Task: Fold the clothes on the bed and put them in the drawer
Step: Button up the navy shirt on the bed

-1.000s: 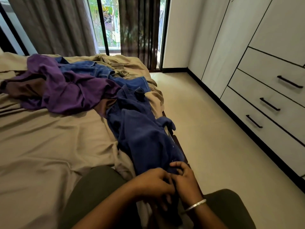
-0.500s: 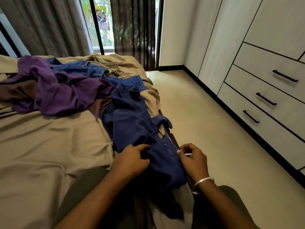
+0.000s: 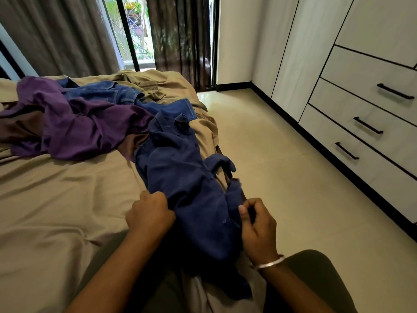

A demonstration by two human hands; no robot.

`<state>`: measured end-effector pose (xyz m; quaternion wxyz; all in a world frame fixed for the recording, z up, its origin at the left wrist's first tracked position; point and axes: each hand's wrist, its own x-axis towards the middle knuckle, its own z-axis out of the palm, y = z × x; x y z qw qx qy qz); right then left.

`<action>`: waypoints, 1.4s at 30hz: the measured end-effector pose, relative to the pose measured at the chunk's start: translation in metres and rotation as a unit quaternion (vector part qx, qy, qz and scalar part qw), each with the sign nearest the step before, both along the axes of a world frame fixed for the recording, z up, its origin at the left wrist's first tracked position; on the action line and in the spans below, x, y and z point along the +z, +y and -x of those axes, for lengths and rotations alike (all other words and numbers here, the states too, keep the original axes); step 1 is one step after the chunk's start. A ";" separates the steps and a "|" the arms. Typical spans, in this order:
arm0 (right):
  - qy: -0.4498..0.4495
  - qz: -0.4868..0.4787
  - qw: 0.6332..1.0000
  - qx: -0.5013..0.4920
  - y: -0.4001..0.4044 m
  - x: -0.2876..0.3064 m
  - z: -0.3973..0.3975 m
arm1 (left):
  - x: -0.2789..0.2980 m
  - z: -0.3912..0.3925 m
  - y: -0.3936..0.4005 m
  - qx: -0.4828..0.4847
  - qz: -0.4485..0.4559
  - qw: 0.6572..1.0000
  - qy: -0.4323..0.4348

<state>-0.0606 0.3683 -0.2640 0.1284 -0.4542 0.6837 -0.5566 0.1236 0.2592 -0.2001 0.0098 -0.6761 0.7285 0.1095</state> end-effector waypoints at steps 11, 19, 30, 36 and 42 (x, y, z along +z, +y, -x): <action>0.139 -0.420 0.896 -0.035 0.015 -0.012 0.030 | -0.023 0.027 -0.010 -0.202 -0.052 0.978 0.018; 0.043 -0.233 0.972 0.005 -0.029 -0.005 0.033 | -0.017 0.006 -0.023 -0.020 0.006 0.996 0.083; 0.180 -0.343 0.884 0.262 -0.072 -0.003 0.008 | -0.007 -0.003 -0.016 0.031 0.014 0.999 0.036; 0.025 -0.230 0.957 0.173 -0.064 0.002 0.000 | -0.013 0.011 -0.016 -0.141 0.059 0.976 0.158; -0.034 -0.004 0.983 -0.183 -0.045 0.025 0.024 | -0.018 0.005 -0.021 -0.039 -0.070 0.995 0.055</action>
